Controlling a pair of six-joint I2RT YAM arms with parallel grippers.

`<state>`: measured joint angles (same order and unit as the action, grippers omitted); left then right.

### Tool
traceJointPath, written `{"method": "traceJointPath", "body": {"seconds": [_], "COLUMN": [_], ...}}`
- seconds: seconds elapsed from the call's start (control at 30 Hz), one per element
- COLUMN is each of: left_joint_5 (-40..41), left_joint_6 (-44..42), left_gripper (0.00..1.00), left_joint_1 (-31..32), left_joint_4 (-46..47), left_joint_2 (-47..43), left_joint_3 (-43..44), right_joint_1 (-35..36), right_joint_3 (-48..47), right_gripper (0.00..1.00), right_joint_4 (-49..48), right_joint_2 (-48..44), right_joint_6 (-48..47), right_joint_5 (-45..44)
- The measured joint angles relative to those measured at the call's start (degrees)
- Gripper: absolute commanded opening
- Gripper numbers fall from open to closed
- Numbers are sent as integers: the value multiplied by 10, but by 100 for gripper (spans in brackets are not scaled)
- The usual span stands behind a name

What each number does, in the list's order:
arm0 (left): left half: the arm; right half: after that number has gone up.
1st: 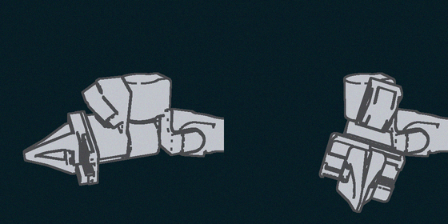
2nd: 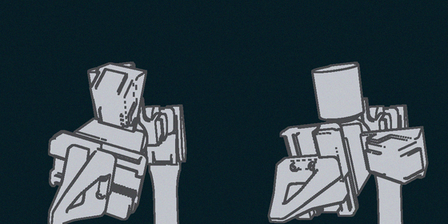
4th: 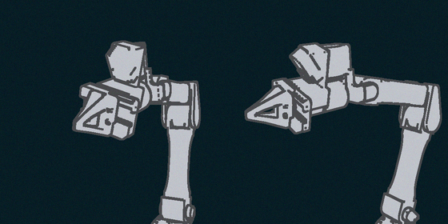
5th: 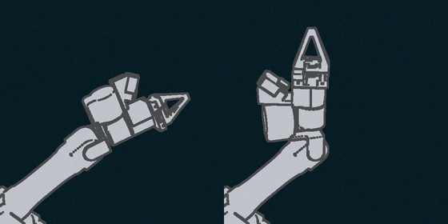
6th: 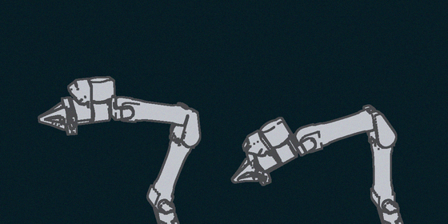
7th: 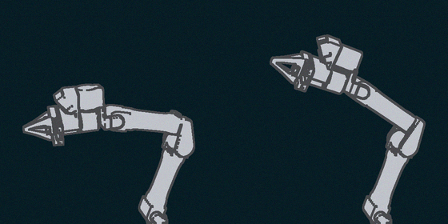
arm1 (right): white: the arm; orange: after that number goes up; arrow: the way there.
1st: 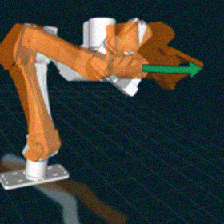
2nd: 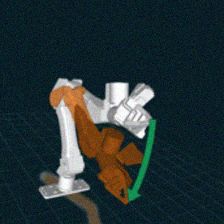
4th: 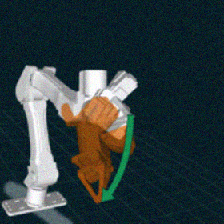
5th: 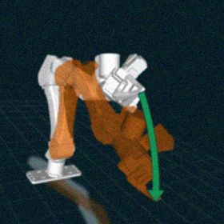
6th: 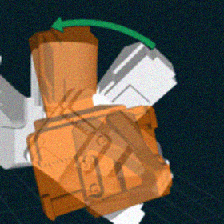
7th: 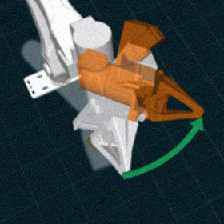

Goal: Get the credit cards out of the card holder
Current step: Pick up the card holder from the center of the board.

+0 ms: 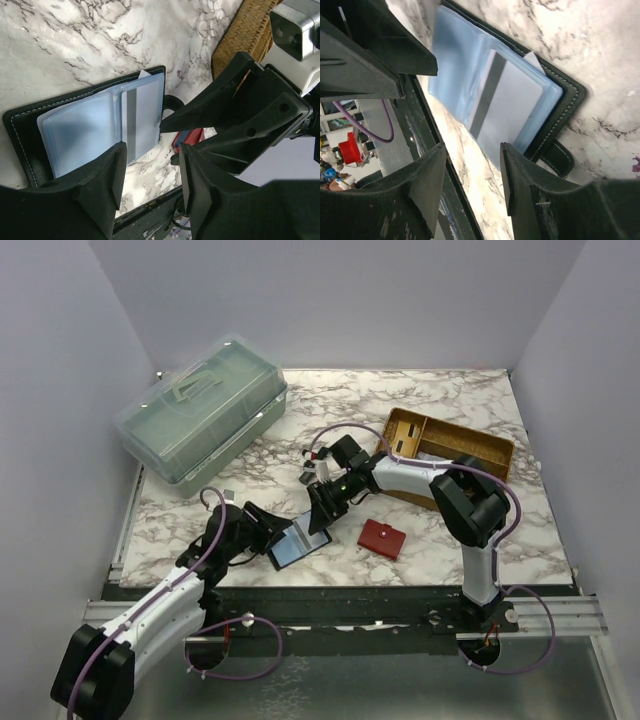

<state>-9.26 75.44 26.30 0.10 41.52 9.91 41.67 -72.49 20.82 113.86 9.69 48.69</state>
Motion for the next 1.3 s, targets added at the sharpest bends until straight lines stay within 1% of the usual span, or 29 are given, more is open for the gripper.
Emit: {"method": "traceJointPath", "body": {"seconds": [0.17, 0.3, 0.47, 0.63, 0.83, 1.07, 1.3], "left_joint_5": [-9, -15, -22, -33, -47, -51, -51], "left_joint_6": [6, 9, 10, 10, 3, 2, 5], "left_gripper": [44, 44, 43, 43, 39, 44, 43], "left_joint_1": [0, 0, 0, 0, 0, 0, 0], "left_joint_4": [55, 85, 130, 170, 206, 224, 229], "left_joint_2": [39, 63, 101, 161, 229, 247, 241], "left_joint_3": [-27, -38, -38, -37, -22, -19, -23], "right_joint_1": [1, 4, 10, 12, 15, 17, 19], "right_joint_3": [0, 0, 0, 0, 0, 4, 3], "right_gripper": [54, 54, 55, 57, 59, 59, 59], "right_joint_4": [0, -2, -2, -2, -3, -17, -32], "right_joint_2": [8, 8, 8, 8, 8, 9, 26], "right_joint_6": [9, 9, 8, 9, 13, 35, 60], "right_joint_5": [-21, -39, -56, -58, -52, -21, 20]}}
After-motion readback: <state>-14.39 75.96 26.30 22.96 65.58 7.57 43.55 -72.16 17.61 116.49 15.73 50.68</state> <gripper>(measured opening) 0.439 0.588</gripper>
